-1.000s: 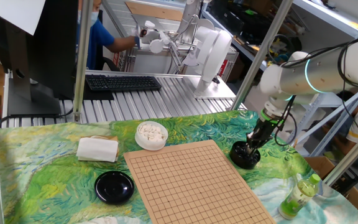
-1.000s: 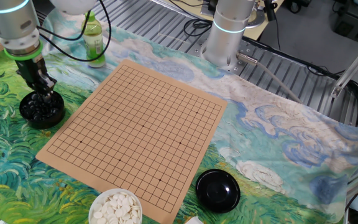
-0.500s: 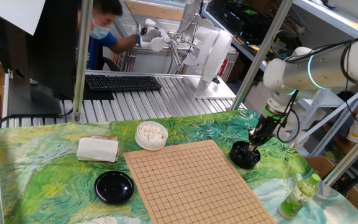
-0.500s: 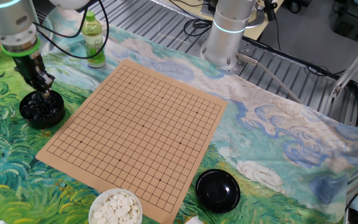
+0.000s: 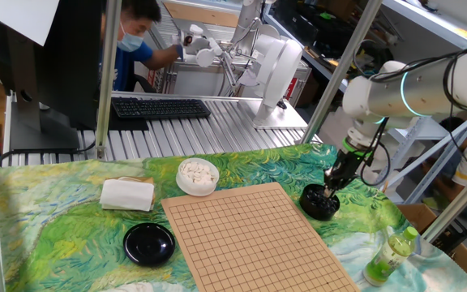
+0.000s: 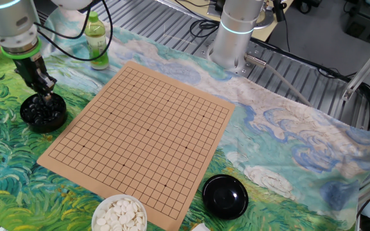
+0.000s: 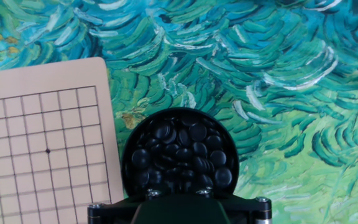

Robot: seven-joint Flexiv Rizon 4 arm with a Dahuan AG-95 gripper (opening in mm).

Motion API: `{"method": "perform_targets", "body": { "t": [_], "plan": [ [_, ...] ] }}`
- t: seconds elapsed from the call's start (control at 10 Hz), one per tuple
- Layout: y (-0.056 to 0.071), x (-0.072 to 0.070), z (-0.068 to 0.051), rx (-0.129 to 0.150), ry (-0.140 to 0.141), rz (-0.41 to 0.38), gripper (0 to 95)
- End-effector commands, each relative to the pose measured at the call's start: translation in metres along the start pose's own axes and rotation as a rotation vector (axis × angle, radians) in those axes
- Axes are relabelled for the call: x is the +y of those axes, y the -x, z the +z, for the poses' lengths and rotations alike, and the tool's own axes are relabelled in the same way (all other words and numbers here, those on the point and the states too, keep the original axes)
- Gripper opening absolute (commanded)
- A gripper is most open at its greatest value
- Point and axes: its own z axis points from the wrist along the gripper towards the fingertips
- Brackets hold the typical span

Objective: Play the first move as black on the 3-4 point in the upper right corner of the Go board

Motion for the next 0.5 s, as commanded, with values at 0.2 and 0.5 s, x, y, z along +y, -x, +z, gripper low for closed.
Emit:
{"method": "perform_targets", "body": {
  "t": [0.2, 0.5],
  "plan": [
    [0.0, 0.001, 0.019, -0.014, 0.021, 0.003, 0.0],
    [0.0, 0.001, 0.033, -0.027, 0.018, 0.007, 19.0]
  ]
}}
